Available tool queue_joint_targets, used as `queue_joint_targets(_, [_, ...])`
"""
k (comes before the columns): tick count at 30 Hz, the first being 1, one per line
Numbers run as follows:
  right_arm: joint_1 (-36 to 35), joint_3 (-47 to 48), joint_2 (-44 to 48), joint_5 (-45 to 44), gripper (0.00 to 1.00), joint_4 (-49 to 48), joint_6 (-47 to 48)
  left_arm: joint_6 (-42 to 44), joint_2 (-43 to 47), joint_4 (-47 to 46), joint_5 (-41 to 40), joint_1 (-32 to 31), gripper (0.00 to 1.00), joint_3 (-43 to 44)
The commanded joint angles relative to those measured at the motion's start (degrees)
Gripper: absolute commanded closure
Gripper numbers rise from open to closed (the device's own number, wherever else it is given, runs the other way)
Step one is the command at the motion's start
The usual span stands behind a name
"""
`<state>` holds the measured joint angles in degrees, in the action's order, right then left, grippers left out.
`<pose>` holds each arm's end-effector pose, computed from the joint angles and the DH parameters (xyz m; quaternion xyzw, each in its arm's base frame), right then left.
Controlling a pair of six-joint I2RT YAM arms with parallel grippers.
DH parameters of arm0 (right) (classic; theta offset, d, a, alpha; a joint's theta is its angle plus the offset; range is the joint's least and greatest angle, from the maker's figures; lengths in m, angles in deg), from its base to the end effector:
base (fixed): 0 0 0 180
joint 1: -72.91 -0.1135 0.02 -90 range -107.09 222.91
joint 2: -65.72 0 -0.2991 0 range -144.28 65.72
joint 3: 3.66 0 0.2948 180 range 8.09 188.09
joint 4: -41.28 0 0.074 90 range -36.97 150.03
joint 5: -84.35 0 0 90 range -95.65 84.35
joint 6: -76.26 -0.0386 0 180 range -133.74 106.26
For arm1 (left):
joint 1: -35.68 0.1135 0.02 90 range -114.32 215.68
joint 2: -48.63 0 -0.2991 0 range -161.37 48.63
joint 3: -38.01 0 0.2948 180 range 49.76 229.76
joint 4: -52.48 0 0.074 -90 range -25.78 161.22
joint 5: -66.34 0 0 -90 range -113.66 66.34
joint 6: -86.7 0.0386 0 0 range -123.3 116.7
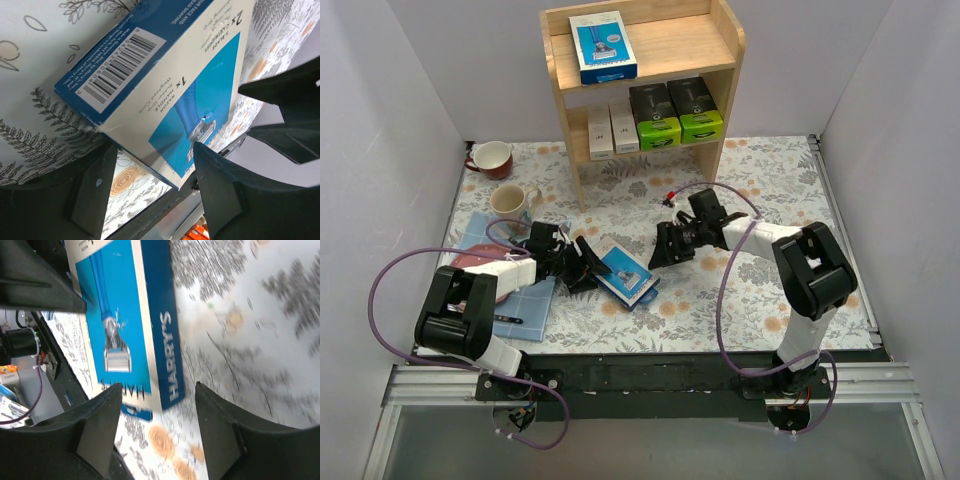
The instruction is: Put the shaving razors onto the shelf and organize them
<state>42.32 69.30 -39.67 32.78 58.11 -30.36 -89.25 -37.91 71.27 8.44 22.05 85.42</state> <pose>0.3461 0.2325 0.1648 -0.2214 0.8647 0.4143 0.1776 0.2744 -0.0876 0.1356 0.4833 -0.7908 0.3743 0.0315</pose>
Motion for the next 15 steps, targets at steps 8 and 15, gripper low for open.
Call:
queue_joint_targets(8, [1.85,-14.79,10.38,9.28,0.30,-3.75,-7.27,-2.38,0.06,-0.81,-4.76,0.09,0.38,-1.56])
queue_joint_targets(15, [0.18,-13.66,5.90,7.62,0.32,-5.26,-10.54,-2.29,-0.03,-1.60,-4.76,0.00,0.37,-2.00])
